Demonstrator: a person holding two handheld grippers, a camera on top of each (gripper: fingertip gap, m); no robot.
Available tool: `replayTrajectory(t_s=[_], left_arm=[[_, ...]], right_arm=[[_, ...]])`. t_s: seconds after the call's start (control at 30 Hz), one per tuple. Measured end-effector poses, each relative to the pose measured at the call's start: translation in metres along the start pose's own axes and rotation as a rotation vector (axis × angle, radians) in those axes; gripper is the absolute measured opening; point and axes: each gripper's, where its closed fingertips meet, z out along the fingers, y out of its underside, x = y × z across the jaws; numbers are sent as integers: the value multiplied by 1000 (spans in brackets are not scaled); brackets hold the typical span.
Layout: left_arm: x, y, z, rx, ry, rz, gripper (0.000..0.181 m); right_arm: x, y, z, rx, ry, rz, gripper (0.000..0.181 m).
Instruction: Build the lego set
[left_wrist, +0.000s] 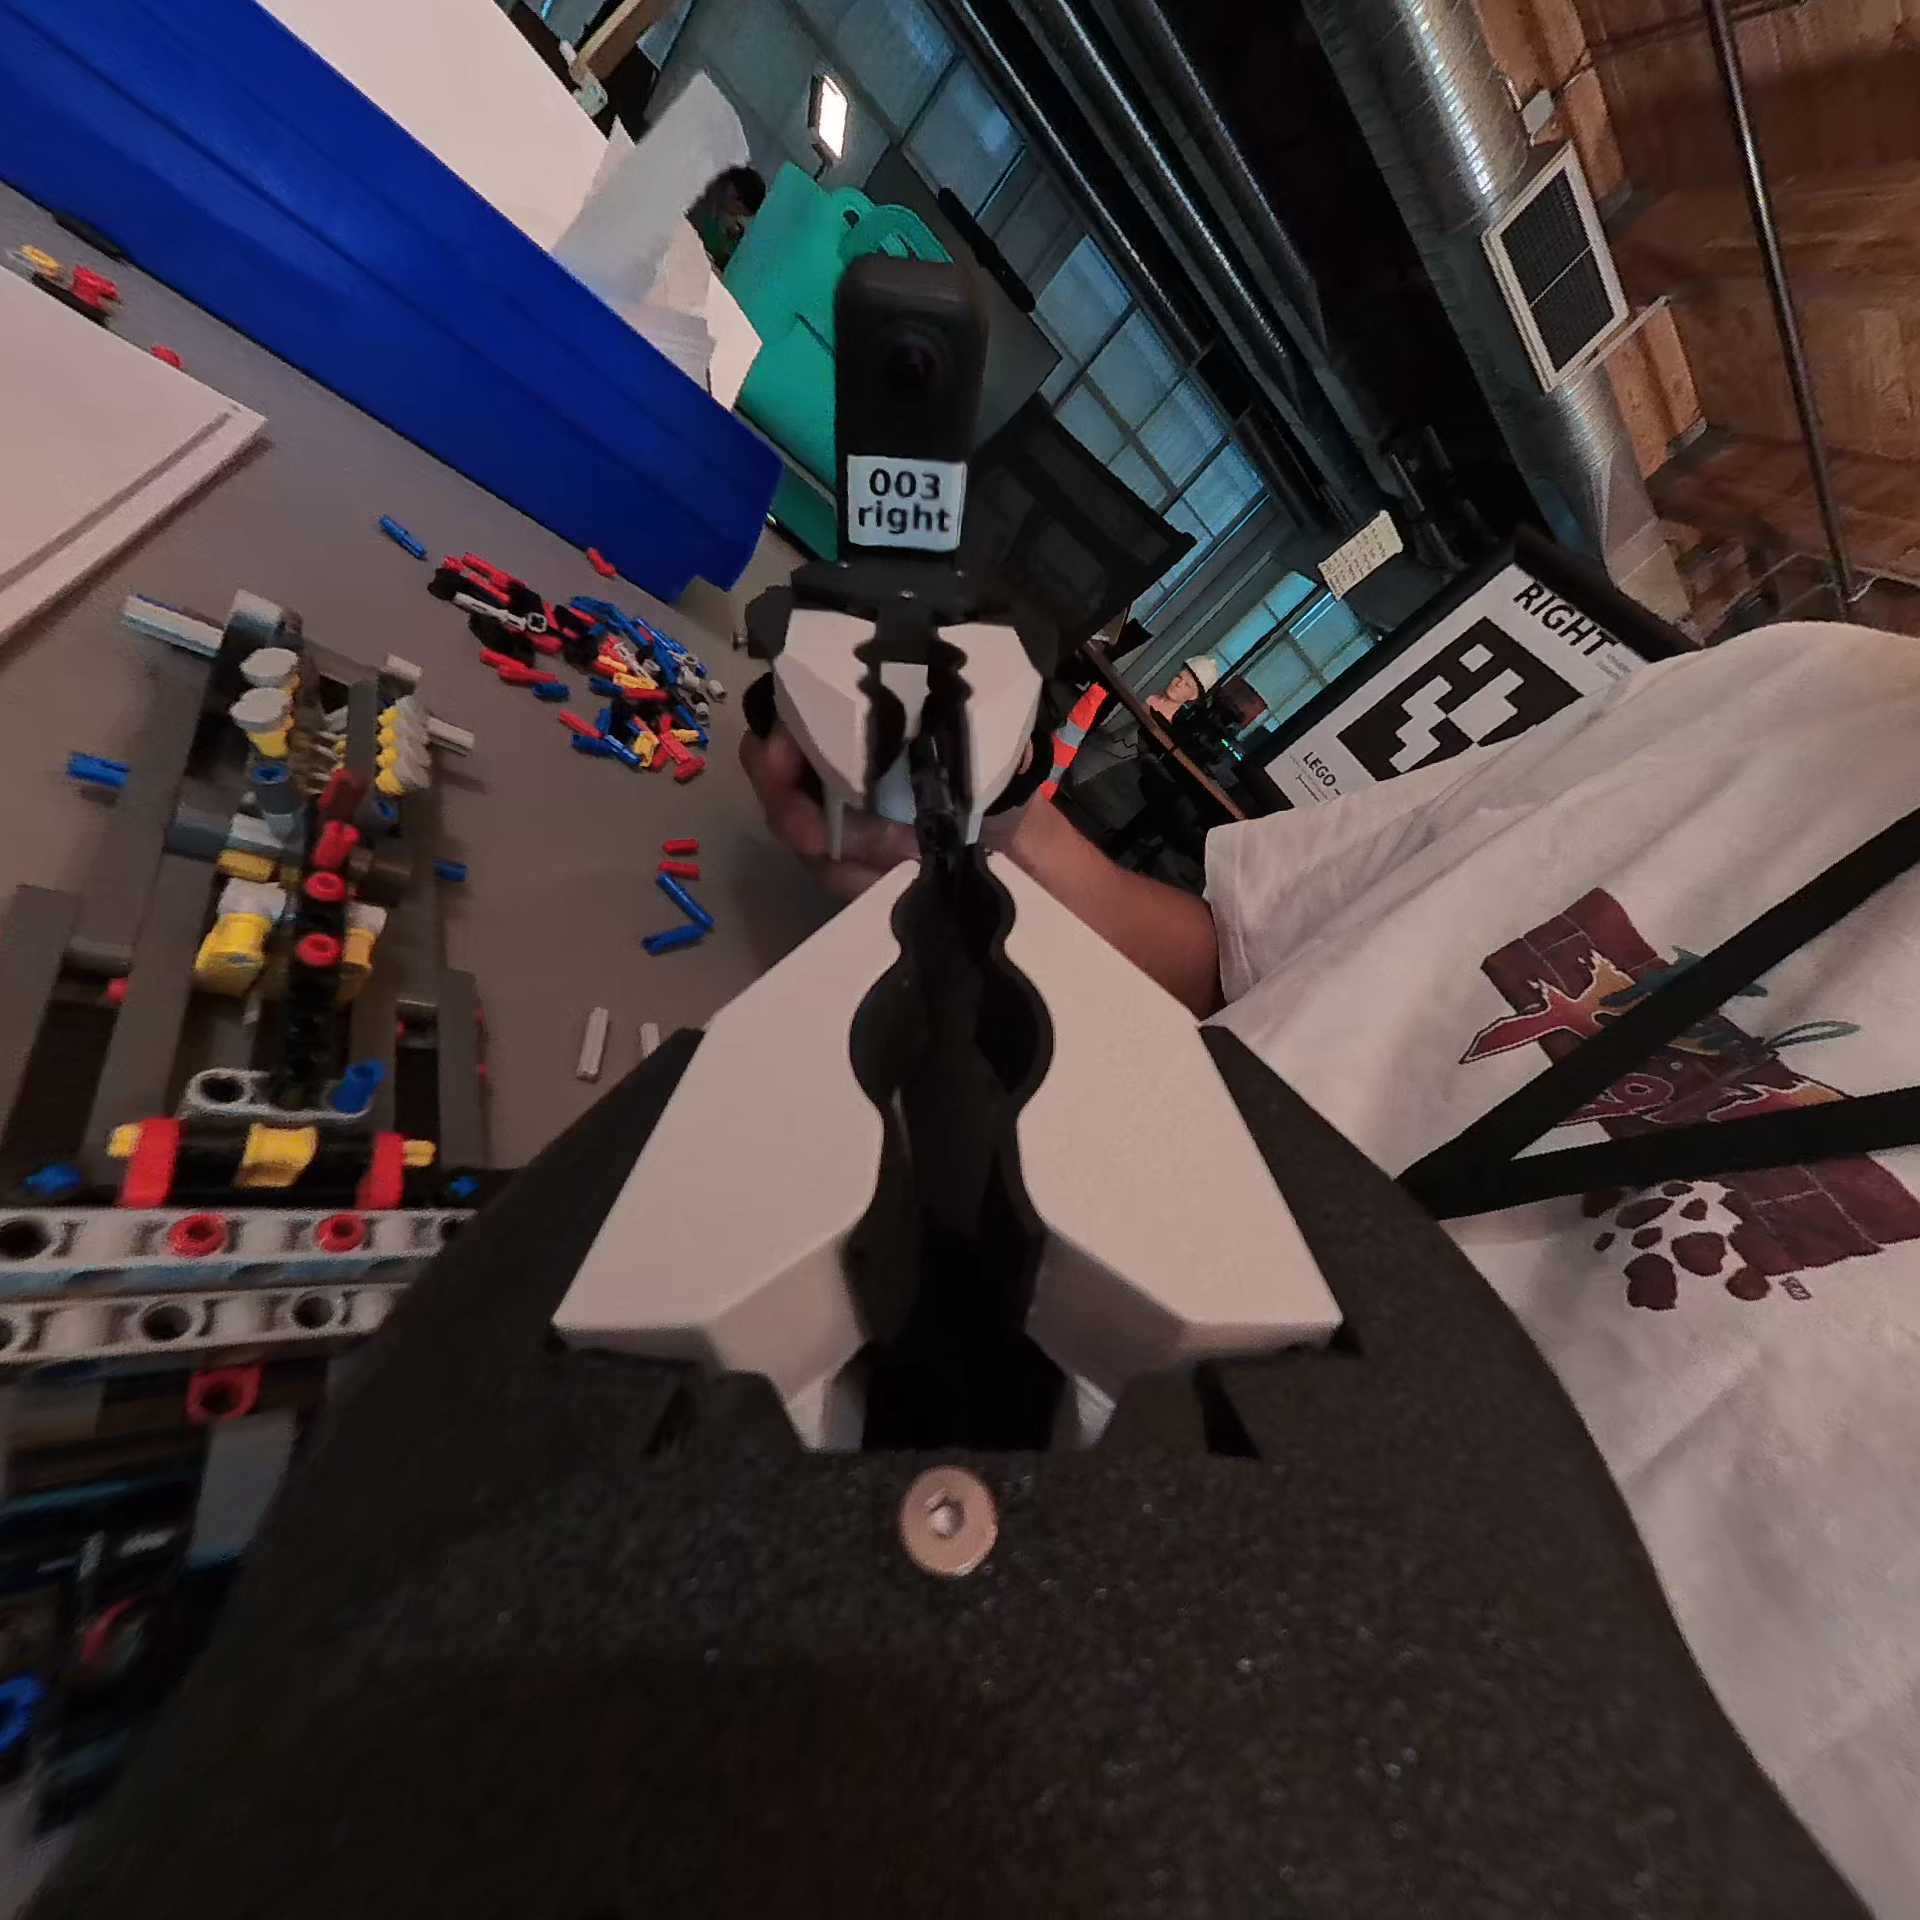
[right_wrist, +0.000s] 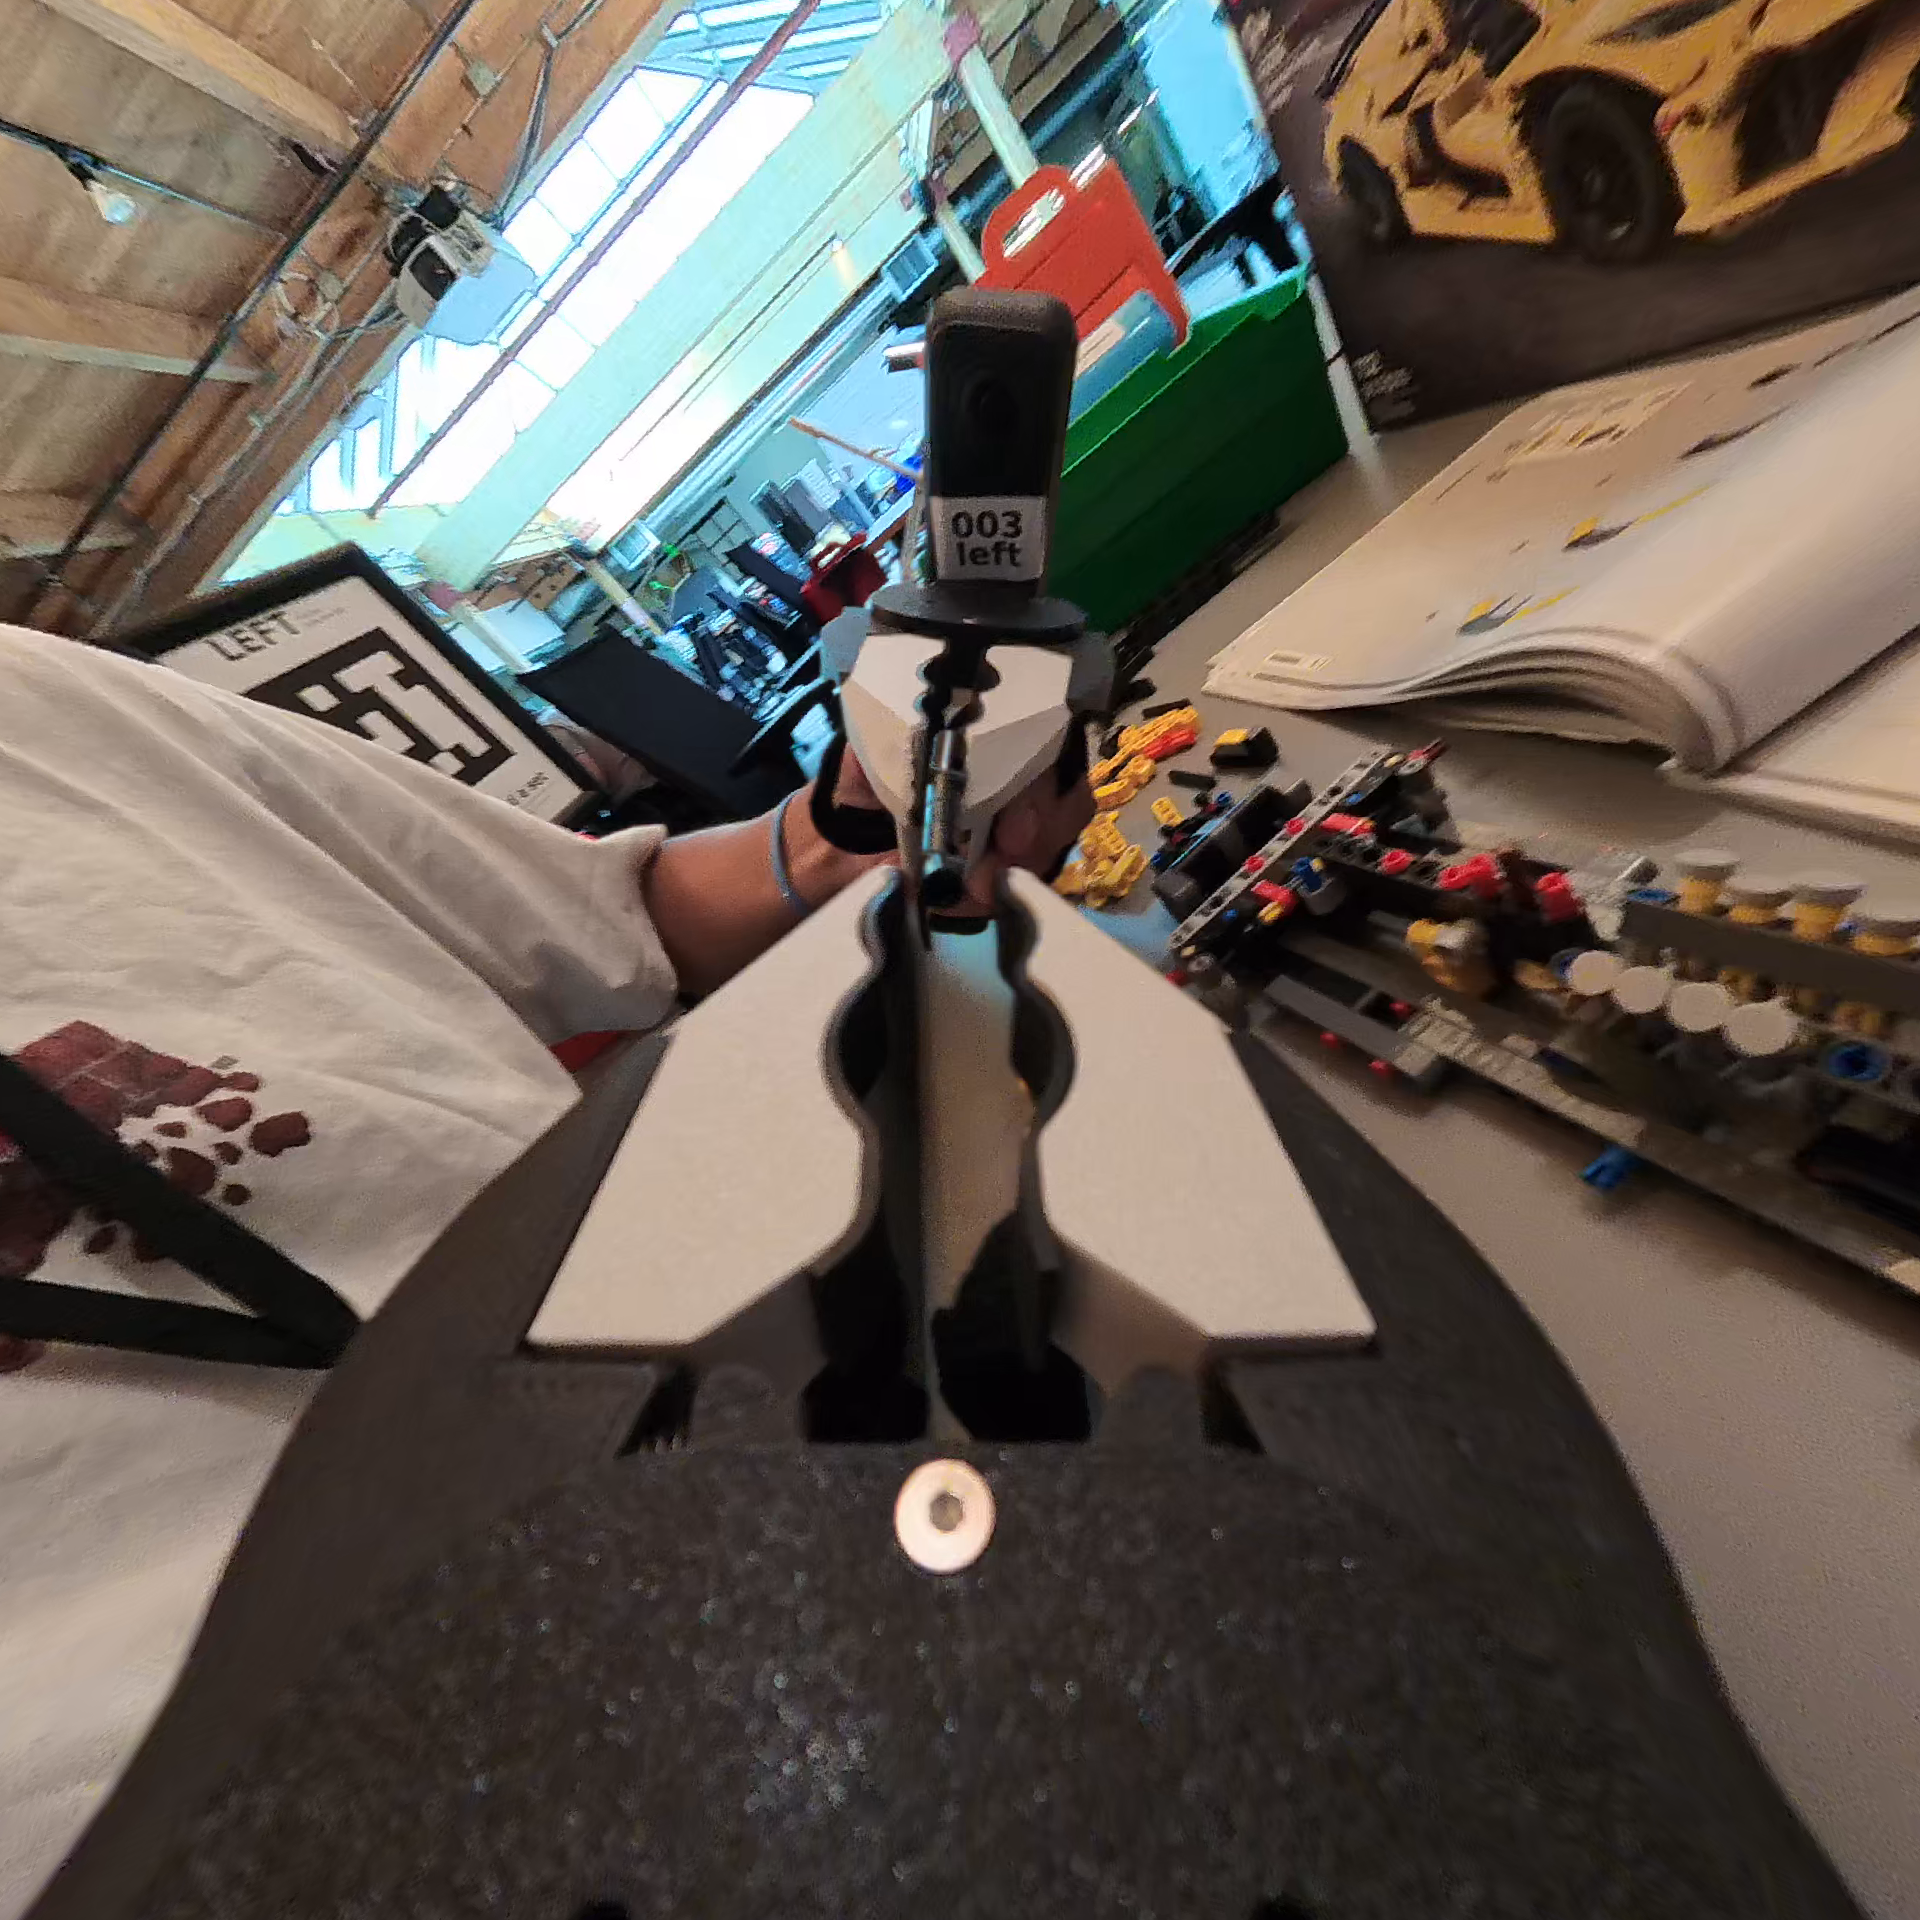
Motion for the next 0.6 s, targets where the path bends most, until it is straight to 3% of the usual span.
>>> replayTrajectory(t_s=[0.07,0.2,0.33,0.43,0.6], left_arm=[[-4,-9,-14,39,-16,-17,0],[-30,-44,-74,240,-123,-135,0],[-63,-55,-128,372,-251,-292,0],[-76,-53,-145,410,-296,-369,1],[-82,-51,-148,430,-273,-432,0]], right_arm=[[9,-6,-4,46,58,-39,30],[27,-7,-15,51,195,-113,30],[38,-7,-20,34,299,-184,29],[43,-6,-20,15,335,-209,26],[54,-1,-18,-36,376,-229,26]])
